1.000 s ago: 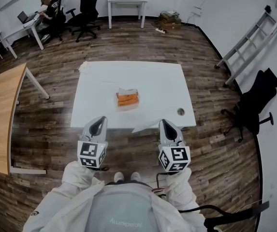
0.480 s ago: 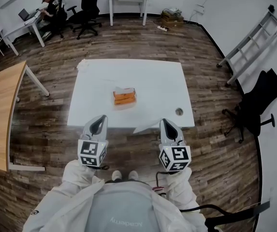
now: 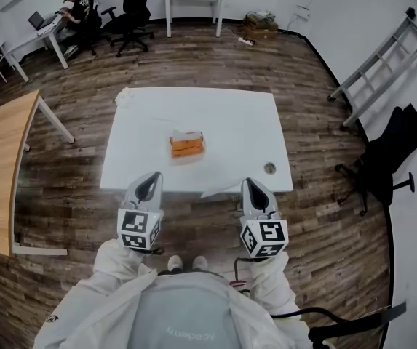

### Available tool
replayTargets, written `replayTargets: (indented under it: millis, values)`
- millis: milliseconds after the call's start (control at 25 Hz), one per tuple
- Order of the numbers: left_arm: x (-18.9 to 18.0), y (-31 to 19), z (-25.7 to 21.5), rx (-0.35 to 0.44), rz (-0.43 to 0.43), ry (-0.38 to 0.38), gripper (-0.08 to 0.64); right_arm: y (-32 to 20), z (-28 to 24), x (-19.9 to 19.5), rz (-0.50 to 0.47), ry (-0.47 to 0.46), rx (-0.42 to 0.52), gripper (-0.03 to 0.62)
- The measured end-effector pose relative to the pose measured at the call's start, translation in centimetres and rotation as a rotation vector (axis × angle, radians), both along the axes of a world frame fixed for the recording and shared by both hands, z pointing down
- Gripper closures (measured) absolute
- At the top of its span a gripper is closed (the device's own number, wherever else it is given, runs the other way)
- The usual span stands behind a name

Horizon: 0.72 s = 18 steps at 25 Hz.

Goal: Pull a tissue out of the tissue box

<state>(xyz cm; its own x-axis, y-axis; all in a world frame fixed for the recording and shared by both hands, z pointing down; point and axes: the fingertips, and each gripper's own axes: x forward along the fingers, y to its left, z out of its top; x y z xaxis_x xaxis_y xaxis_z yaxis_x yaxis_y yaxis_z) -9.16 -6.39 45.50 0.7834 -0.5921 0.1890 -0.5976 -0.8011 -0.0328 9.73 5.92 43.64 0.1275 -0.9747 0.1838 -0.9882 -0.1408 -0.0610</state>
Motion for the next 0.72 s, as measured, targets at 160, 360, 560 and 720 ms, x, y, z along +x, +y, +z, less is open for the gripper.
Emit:
replayTargets:
  millis: [160, 360, 560, 720]
  values:
    - [0.09, 0.01, 0.00, 0.000, 0.000, 0.001, 0.560, -0.09, -0.03, 0.14, 0.002, -0.002, 0.000, 0.594]
    - [-0.07, -0.02, 0.13, -0.003, -0.003, -0.003, 0.560, -0.16, 0.09, 0.14, 0.003, -0.009, 0.001, 0.594]
    - [-0.21, -0.19, 0.08, -0.001, -0.006, -0.001, 0.560, -0.30, 0.10, 0.10, 0.004, -0.009, 0.004, 0.594]
    - [-0.18, -0.28, 0.11, -0.001, -0.006, -0.001, 0.560, -0.38, 0.28, 0.11, 0.005, -0.013, -0.001, 0.594]
